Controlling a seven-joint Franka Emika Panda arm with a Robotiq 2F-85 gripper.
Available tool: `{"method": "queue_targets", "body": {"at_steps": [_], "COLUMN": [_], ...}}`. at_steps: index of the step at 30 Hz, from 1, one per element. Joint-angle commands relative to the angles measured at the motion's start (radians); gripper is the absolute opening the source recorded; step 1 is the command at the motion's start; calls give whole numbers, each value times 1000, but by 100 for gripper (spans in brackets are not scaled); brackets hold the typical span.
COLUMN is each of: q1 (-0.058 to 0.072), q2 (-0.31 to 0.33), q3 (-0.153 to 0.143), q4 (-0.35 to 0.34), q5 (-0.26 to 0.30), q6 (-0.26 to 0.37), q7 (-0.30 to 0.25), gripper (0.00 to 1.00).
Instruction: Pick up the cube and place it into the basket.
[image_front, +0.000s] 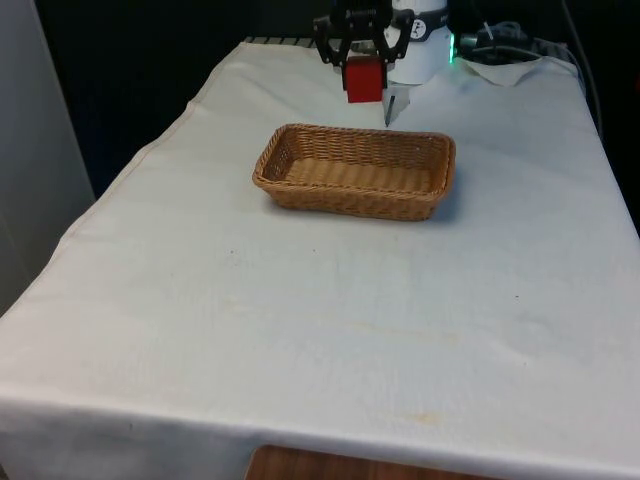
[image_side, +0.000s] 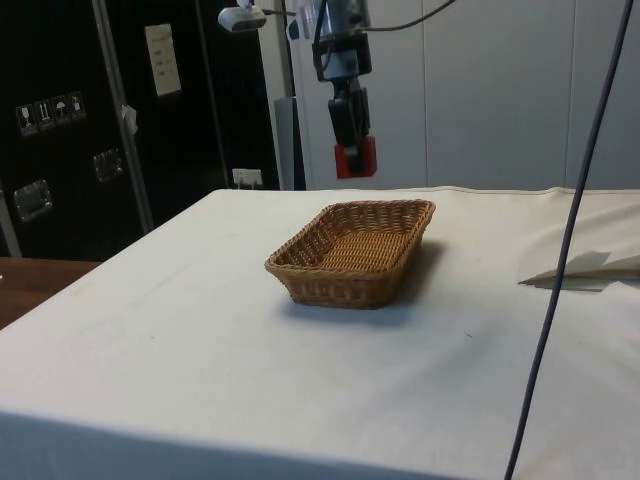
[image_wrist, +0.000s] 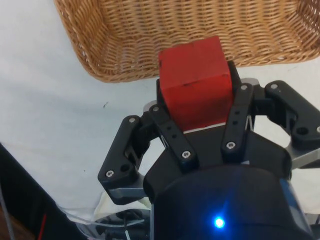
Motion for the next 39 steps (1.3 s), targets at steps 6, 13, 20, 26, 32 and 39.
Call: {"method": "queue_targets", "body": {"at_steps": [6,13,20,26,32,39], "q1": [2,2,1,3,3,2], "q2": [18,40,68,106,141,180], "q3": [6,8,13,16,17,19], "q4": [-10,-19,-32,-47,-52,-55], "q5": [-3,1,4,14,21,29], "q6": [42,81,123,191,232,273], "q7": [11,13,11,16,13,11], "gripper": [0,0,0,0,0,0]}}
